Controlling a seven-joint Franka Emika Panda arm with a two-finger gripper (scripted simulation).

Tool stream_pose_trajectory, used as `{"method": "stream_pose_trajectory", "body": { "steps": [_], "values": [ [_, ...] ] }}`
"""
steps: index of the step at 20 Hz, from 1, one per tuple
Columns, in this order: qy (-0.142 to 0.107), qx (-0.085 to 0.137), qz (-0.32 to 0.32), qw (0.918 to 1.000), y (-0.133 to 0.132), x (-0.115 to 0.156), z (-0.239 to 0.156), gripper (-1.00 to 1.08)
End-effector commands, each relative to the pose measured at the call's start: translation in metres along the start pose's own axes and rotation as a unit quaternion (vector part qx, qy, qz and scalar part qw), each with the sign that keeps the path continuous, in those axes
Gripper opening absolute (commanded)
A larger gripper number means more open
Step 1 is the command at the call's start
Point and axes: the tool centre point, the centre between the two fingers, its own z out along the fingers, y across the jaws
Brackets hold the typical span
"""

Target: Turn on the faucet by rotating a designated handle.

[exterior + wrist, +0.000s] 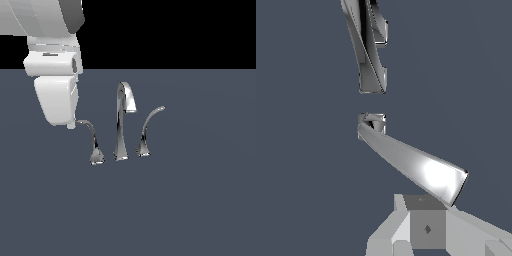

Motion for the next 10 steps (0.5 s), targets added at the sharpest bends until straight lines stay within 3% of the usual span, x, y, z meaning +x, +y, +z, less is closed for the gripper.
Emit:
{"method": "stream_pose_trajectory", "body": {
  "steps": [1,10],
  "values": [
    [0.001,-0.001,0.006,1.0,0.005,0.015,0.0,-1.0],
    [0.002,-0.002,0.01,0.9999,0.02,0.047,-0.001,-1.0]
  ]
}}
